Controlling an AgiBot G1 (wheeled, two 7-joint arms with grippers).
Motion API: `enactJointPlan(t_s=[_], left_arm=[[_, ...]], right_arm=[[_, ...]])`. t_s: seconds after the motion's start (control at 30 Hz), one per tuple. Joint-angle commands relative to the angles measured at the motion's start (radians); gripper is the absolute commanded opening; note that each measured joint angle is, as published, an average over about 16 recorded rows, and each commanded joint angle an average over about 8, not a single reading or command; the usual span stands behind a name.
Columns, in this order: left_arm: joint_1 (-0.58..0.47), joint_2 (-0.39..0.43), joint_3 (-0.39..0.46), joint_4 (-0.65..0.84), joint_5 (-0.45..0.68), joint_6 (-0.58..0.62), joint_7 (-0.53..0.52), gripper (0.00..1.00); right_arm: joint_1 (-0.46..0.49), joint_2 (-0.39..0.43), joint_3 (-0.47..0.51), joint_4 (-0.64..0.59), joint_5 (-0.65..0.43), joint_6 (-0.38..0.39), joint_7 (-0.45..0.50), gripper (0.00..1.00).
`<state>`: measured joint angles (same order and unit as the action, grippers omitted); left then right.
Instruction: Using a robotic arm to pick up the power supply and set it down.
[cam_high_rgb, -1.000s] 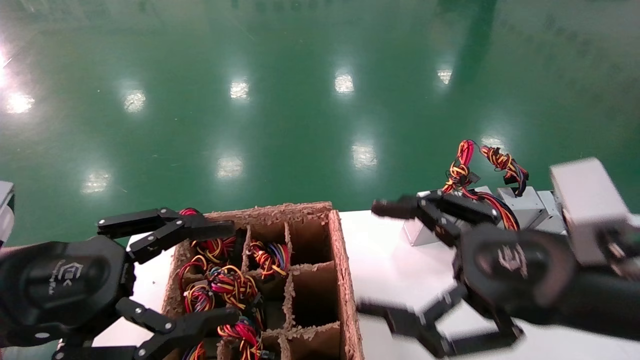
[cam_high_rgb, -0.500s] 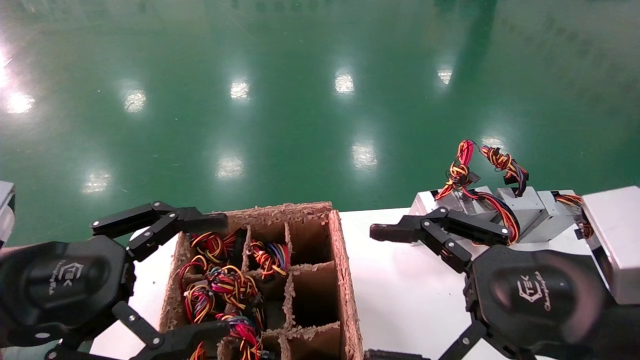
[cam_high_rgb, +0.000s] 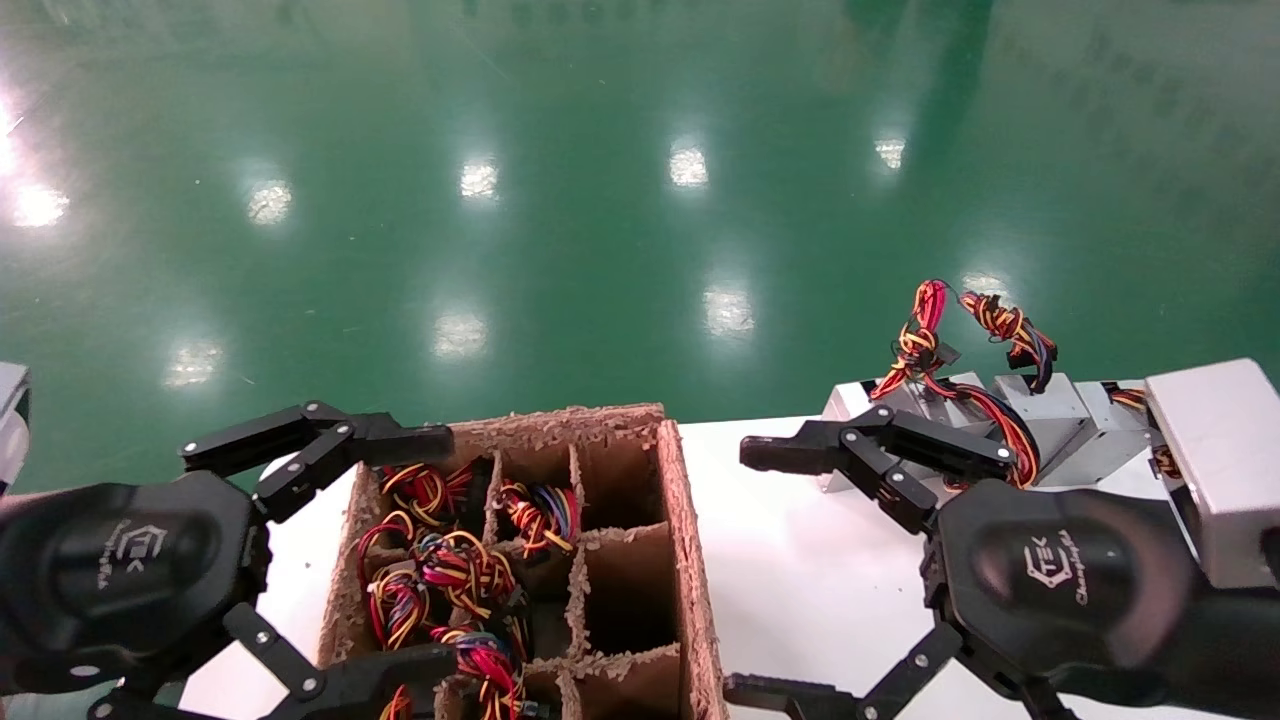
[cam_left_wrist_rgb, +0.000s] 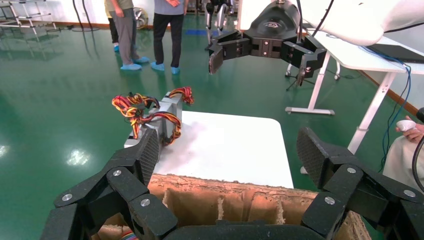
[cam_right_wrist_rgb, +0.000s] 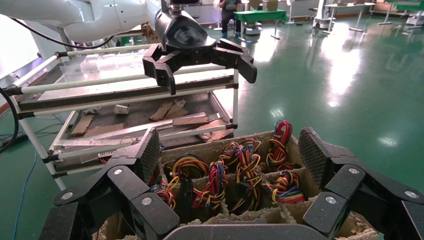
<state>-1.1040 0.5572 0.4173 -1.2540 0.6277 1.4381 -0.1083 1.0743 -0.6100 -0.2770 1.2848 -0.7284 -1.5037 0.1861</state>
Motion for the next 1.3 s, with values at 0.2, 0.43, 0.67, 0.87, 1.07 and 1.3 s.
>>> enactJointPlan(t_s=[0.2, 0.43, 0.67, 0.87, 1.07, 1.3], left_arm=[[0.000, 0.000, 0.000, 0.000, 0.000, 0.000, 0.000, 1.00], [0.000, 0.000, 0.000, 0.000, 0.000, 0.000, 0.000, 1.00], [0.000, 0.000, 0.000, 0.000, 0.000, 0.000, 0.000, 1.00], [0.000, 0.000, 0.000, 0.000, 0.000, 0.000, 0.000, 1.00], [0.000, 0.000, 0.000, 0.000, 0.000, 0.000, 0.000, 1.00], [0.000, 0.000, 0.000, 0.000, 0.000, 0.000, 0.000, 1.00]], right_arm=[[0.000, 0.000, -0.001, -0.001, -0.001, 0.005, 0.001, 1.00], [0.000, -0.001, -0.002, -0.001, -0.002, 0.007, 0.001, 1.00], [0.000, -0.001, -0.002, -0.001, -0.002, 0.009, 0.002, 1.00], [0.000, -0.001, -0.003, -0.001, -0.002, 0.010, 0.002, 1.00], [0.000, -0.001, -0.003, -0.001, -0.003, 0.010, 0.002, 1.00], [0.000, -0.001, -0.003, -0.001, -0.003, 0.010, 0.003, 1.00]])
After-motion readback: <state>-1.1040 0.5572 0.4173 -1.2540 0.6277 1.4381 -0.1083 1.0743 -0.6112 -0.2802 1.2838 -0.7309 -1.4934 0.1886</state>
